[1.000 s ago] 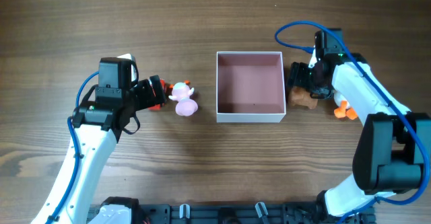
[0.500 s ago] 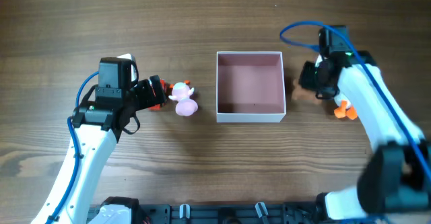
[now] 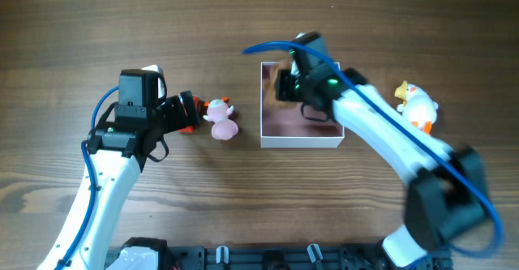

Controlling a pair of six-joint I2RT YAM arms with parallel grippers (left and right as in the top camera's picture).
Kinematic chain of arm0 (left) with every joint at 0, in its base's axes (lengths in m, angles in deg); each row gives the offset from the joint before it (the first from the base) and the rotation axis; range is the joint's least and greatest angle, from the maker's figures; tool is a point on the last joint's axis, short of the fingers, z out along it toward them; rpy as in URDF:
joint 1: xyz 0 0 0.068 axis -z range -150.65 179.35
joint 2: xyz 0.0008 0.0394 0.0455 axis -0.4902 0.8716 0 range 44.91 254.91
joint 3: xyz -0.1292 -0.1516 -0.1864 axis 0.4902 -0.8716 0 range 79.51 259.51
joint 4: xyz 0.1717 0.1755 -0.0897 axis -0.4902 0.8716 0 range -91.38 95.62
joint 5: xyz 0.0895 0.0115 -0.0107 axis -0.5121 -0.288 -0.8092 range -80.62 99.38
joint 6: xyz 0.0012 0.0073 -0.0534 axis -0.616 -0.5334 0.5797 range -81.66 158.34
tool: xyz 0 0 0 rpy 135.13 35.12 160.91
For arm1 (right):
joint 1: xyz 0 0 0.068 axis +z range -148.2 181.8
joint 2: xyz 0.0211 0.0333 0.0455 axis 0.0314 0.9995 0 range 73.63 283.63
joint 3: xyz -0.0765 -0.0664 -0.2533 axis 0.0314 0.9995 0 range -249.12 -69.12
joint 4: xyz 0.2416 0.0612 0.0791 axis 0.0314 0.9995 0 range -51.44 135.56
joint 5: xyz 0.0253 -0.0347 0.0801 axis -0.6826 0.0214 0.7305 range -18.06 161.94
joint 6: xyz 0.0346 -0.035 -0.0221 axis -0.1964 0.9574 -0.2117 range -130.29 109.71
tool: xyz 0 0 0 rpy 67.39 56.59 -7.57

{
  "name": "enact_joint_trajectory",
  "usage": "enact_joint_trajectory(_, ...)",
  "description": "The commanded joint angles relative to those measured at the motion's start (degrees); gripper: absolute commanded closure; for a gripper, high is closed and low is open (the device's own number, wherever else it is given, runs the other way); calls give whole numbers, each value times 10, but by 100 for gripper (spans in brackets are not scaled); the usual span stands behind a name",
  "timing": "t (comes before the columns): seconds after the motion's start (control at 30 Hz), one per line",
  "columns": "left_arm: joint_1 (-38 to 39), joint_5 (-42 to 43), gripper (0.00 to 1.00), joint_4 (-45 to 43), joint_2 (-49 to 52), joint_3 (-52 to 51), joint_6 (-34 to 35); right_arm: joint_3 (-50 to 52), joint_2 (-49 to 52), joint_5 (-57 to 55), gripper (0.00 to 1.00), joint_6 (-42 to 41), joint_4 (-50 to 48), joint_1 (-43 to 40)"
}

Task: Pack container
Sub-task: 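Carry the brown plush into the box and release it, then grasp the white duck plush with the right gripper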

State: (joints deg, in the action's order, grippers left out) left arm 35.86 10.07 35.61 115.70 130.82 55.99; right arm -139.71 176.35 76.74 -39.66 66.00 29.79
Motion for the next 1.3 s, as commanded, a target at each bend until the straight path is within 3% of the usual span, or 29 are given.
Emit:
enact_joint_trajectory(0.0, -4, -5, 0, -1, 3, 9, -9, 5, 45, 9, 54, -3, -30, 2)
enact_joint_trajectory(0.03, -4, -6, 0, -1, 3, 9, -9, 5, 47, 9, 41, 10, -40, 2)
enact_joint_trajectory(0.1, -4, -6, 0, -1, 3, 9, -9, 5, 43, 8, 32, 31, -59, 2)
enact_joint_trajectory(0.43, -4, -6, 0, -1, 3, 9, -9, 3, -39, -6, 25, 68, -53, -18)
enact_joint_trajectory(0.6, -4, -6, 0, -1, 3, 9, -9, 3, -162, -75, 24, 66, 39, -56)
enact_joint_trajectory(0.83, -4, -6, 0, -1, 3, 9, -9, 4, -309, -224, 7, -30, 237, -226)
enact_joint_trajectory(0.93, -4, -6, 0, -1, 3, 9, -9, 24, -304, -230, 5, -41, 270, -323)
enact_joint_trajectory(1.03, -4, -5, 0, -1, 3, 9, -9, 72, -281, -229, 4, -34, 236, -396)
enact_joint_trajectory(1.27, -4, -6, 0, -1, 3, 9, -9, 116, -148, -173, 3, 38, 125, -435)
